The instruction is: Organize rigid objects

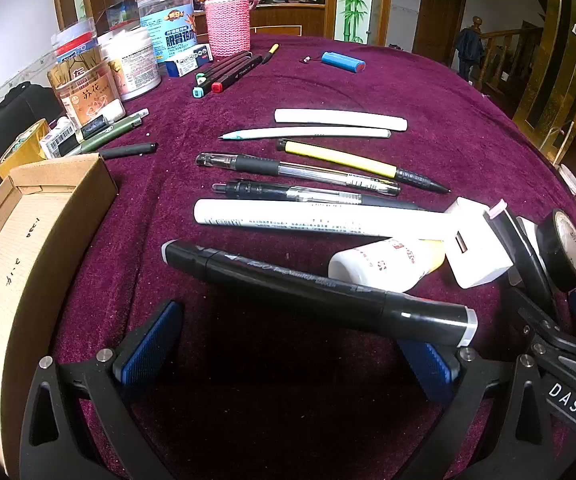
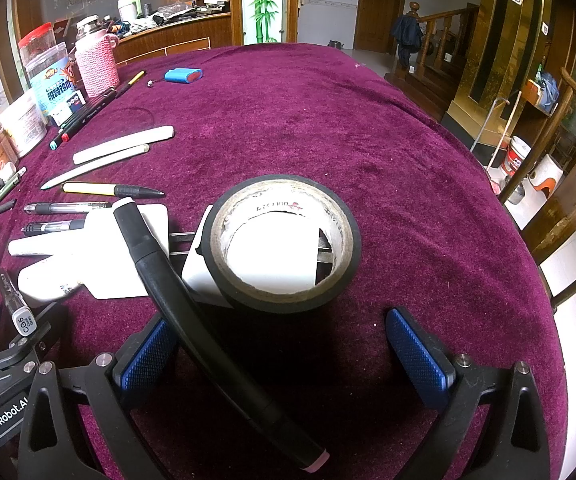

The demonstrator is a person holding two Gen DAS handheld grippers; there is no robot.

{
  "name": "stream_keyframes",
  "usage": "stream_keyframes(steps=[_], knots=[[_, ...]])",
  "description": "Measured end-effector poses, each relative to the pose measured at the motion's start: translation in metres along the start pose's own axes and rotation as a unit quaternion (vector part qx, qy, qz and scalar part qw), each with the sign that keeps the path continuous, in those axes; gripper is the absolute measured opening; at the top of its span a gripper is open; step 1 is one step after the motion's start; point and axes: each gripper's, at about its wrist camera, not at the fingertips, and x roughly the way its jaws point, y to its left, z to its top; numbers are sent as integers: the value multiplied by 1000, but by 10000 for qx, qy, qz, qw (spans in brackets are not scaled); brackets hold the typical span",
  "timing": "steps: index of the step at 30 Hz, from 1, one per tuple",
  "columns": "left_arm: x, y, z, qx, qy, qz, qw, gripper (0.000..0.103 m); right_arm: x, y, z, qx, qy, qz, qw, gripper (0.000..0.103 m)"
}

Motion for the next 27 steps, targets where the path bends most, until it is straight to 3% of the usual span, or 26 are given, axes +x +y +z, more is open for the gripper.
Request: stream_keyframes(steps=[23, 27], knots=[[-4, 3, -4, 444, 126, -359, 9983, 103, 2, 1, -2, -17, -5, 5, 10000, 102], [-4, 3, -5, 443, 123, -361, 9983, 103, 4, -6, 5, -159, 129, 458, 9987, 102]])
